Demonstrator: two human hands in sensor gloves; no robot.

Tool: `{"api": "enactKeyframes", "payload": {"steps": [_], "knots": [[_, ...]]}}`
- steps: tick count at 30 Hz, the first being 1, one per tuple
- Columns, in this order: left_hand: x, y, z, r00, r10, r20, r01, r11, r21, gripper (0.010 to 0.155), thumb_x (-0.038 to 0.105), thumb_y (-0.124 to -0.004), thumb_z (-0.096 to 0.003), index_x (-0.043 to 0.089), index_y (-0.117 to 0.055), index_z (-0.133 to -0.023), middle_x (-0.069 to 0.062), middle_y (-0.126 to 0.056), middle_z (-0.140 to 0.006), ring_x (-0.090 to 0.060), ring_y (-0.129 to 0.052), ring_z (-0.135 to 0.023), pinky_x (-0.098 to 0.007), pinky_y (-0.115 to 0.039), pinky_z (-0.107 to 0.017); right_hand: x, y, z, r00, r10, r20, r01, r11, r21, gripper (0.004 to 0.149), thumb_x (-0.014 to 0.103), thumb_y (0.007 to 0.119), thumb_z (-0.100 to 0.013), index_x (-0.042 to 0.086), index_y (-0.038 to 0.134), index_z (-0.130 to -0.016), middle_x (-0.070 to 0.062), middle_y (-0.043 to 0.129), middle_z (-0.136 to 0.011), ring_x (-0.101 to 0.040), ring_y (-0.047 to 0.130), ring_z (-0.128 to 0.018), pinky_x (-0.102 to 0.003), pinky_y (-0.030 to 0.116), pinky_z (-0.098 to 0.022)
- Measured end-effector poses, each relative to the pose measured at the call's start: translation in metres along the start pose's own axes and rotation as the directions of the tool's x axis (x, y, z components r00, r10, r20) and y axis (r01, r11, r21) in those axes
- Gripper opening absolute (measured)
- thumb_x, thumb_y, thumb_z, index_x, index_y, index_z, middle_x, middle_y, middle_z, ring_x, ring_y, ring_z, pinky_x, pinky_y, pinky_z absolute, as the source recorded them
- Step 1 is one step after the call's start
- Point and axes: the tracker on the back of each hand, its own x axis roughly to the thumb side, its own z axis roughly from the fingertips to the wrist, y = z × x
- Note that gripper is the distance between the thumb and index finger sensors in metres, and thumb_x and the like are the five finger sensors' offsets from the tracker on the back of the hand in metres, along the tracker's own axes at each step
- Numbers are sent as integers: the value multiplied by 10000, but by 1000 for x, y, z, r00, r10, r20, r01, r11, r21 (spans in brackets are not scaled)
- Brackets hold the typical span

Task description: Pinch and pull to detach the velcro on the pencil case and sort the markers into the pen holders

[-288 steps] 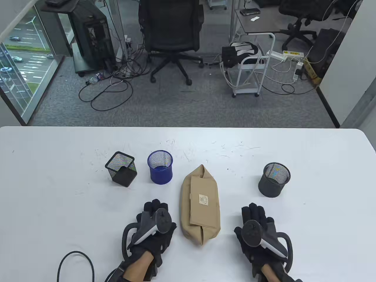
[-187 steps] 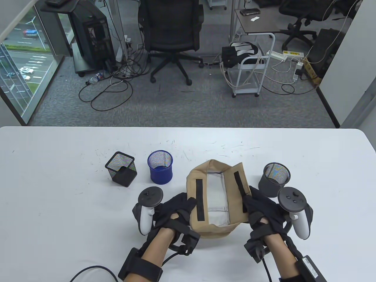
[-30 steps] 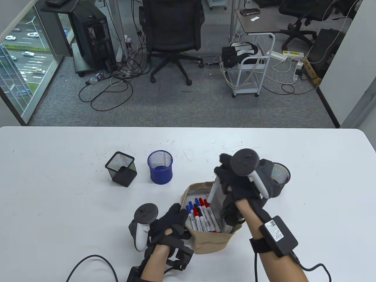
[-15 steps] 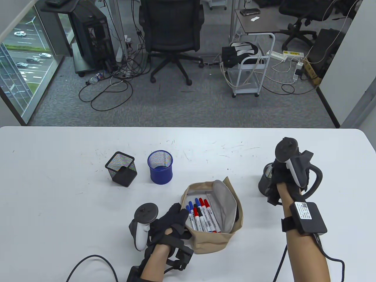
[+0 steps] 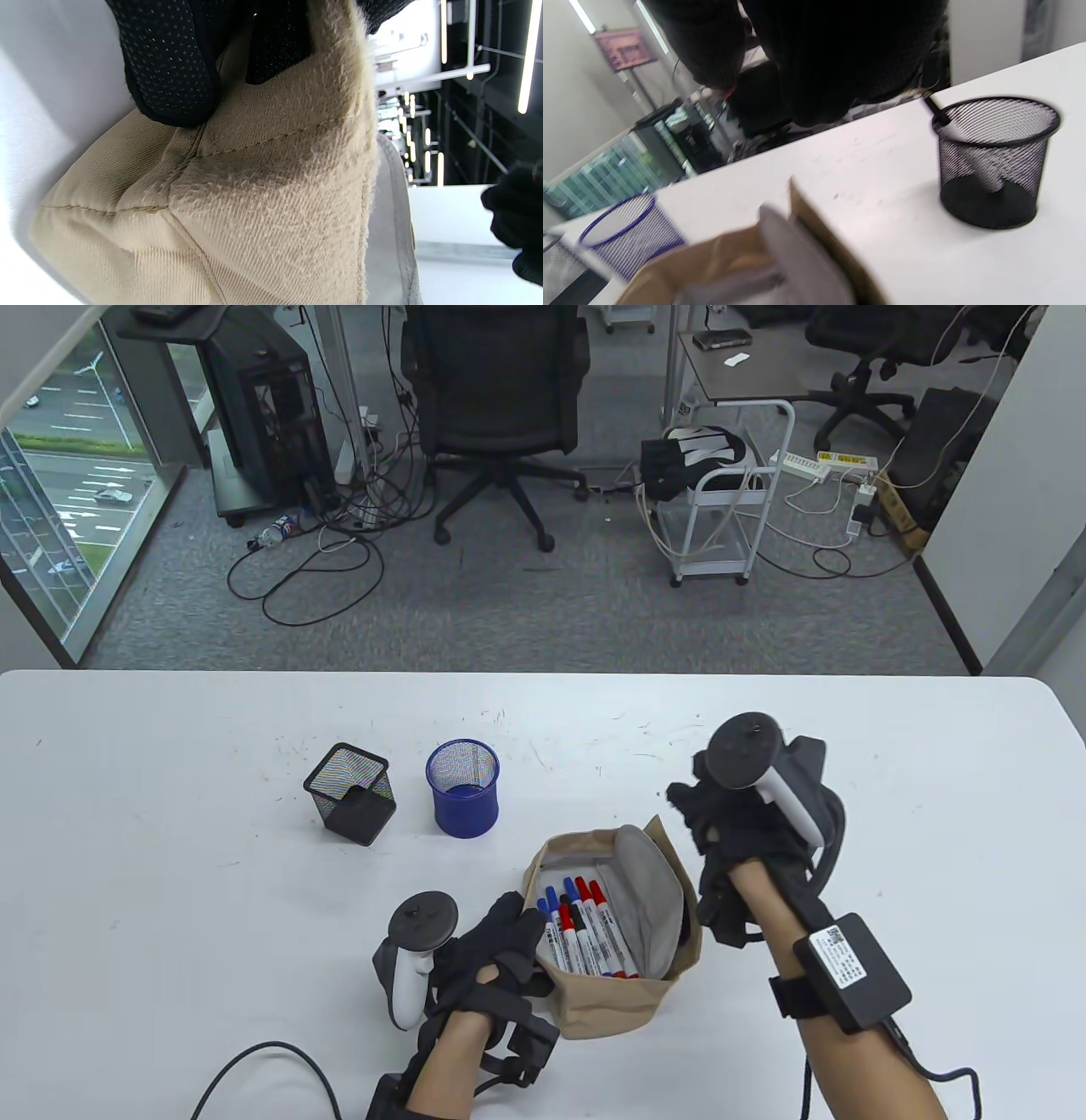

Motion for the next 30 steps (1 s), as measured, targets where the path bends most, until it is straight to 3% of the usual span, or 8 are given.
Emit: {"api": "enactKeyframes", "payload": {"steps": [5, 8, 12, 17, 23, 25, 27, 30], "knots": [[0, 0, 0, 1000, 3, -1, -3, 1000, -1, 746, 430, -683, -581, 31, -440, -1162, -340, -628, -1107, -489, -874, -867, -389, -978, -418, 45, 66, -15, 986, 164, 41, -169, 954, 246, 625, 399, 945, -411, 52, 815, -914, -155, 1014, -752, -265, 1077, -452, -388, 890, -319], [0, 0, 0, 1000, 6, -2, -7, 1000, -2, 746, 429, -684, -580, 29, -442, -1161, -342, -629, -1107, -491, -872, -868, -391, -977, -418, 54, 102, -31, 966, 257, 23, -250, 911, 329, 655, 416, 956, -390, 49, 817, -914, -160, 1016, -750, -269, 1076, -451, -394, 889, -315], [0, 0, 0, 1000, 7, -6, -7, 1000, -7, 746, 431, -682, -580, 30, -441, -1162, -339, -629, -1108, -489, -873, -867, -388, -978, -420, 60, 140, -48, 935, 354, 4, -327, 859, 394, 683, 434, 972, -363, 42, 833, -904, -163, 1029, -729, -270, 1078, -428, -395, 889, -301], [0, 0, 0, 1000, 7, -8, -7, 1000, -8, 746, 431, -680, -581, 30, -439, -1162, -337, -630, -1108, -486, -873, -869, -386, -978, -420, 67, 168, -58, 885, 466, 5, -429, 811, 398, 682, 437, 981, -350, 48, 847, -894, -152, 1040, -706, -253, 1074, -405, -388, 887, -292], [0, 0, 0, 1000, 7, -10, -8, 1000, -8, 744, 429, -679, -582, 30, -439, -1162, -336, -630, -1108, -486, -874, -869, -388, -978, -420, 74, 173, -56, 871, 489, 51, -475, 811, 340, 595, 380, 990, -354, 95, 874, -862, -96, 1053, -653, -210, 1062, -343, -360, 883, -270], [0, 0, 0, 1000, 8, -9, -8, 1000, -7, 745, 428, -679, -582, 30, -436, -1163, -339, -629, -1108, -486, -874, -869, -388, -978, -420, 72, 165, -55, 898, 438, 46, -428, 844, 324, 557, 363, 984, -364, 116, 881, -853, -94, 1054, -653, -210, 1066, -342, -357, 885, -269], [0, 0, 0, 1000, 10, -8, -10, 1000, -7, 744, 427, -680, -582, 30, -437, -1163, -338, -629, -1108, -487, -873, -869, -388, -977, -420, 71, 147, -48, 918, 393, 47, -391, 881, 267, 545, 358, 977, -373, 123, 877, -855, -92, 1050, -660, -210, 1068, -348, -355, 887, -273], [0, 0, 0, 1000, 8, -7, -8, 1000, -7, 744, 429, -679, -583, 32, -435, -1163, -336, -628, -1109, -486, -873, -869, -387, -978, -421, 67, 97, -26, 959, 275, 70, -282, 952, 120, 538, 349, 969, -385, 123, 866, -863, -90, 1044, -672, -208, 1072, -359, -352, 891, -280]]}}
